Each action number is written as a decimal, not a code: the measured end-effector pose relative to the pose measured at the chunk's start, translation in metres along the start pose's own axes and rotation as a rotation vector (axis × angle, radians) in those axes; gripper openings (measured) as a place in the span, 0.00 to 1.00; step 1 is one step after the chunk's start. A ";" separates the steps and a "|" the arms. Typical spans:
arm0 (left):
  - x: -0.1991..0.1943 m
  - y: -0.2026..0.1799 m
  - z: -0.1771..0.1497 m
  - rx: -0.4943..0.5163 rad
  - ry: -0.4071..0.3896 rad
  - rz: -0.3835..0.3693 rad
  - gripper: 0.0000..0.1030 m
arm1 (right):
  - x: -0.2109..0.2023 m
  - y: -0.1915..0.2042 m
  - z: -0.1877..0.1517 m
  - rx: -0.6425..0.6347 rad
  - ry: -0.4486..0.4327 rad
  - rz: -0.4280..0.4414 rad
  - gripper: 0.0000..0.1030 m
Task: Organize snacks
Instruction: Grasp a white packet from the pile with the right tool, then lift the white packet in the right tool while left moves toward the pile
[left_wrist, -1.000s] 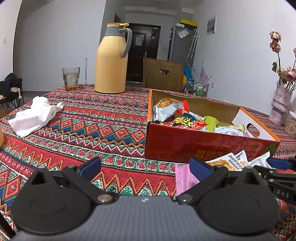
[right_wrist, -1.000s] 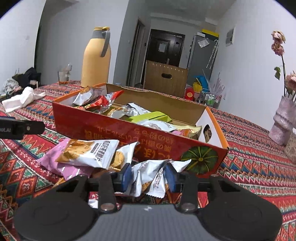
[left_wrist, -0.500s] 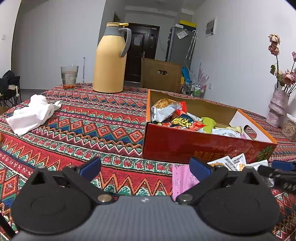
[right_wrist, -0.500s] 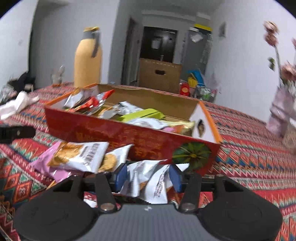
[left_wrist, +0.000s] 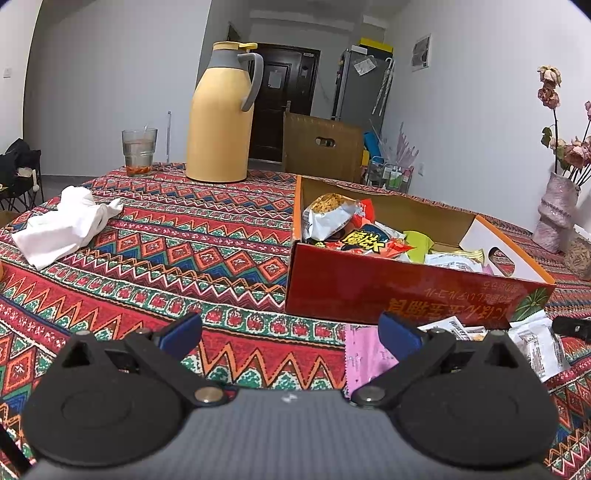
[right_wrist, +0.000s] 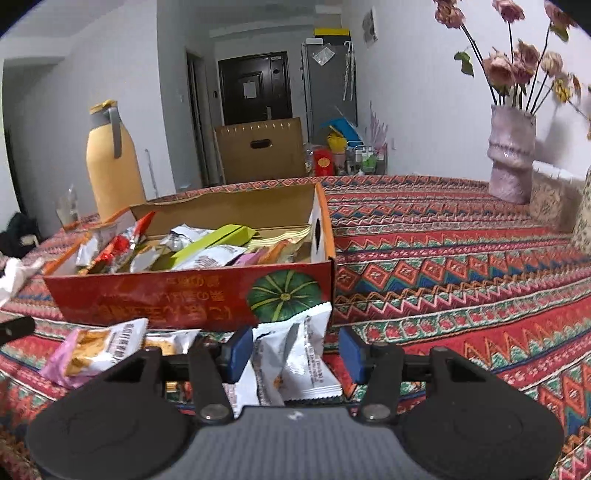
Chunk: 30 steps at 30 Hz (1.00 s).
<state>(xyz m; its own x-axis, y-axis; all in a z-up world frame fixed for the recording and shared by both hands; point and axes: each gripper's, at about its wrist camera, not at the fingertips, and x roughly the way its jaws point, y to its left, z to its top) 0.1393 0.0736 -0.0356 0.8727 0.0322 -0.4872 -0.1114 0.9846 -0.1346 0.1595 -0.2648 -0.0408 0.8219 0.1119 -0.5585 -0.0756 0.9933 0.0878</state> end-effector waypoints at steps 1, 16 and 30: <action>0.000 0.000 0.000 0.000 0.000 0.000 1.00 | -0.001 -0.002 0.000 0.004 -0.007 -0.010 0.49; 0.001 0.000 0.000 0.002 0.004 0.002 1.00 | 0.027 0.002 0.003 -0.061 0.066 -0.002 0.50; 0.003 0.000 0.000 -0.001 0.015 -0.004 1.00 | 0.048 0.018 -0.009 -0.113 0.091 -0.020 0.43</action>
<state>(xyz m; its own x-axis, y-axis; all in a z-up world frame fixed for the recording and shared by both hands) 0.1417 0.0741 -0.0371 0.8659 0.0253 -0.4995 -0.1081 0.9846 -0.1376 0.1931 -0.2415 -0.0735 0.7696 0.0888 -0.6324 -0.1267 0.9918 -0.0149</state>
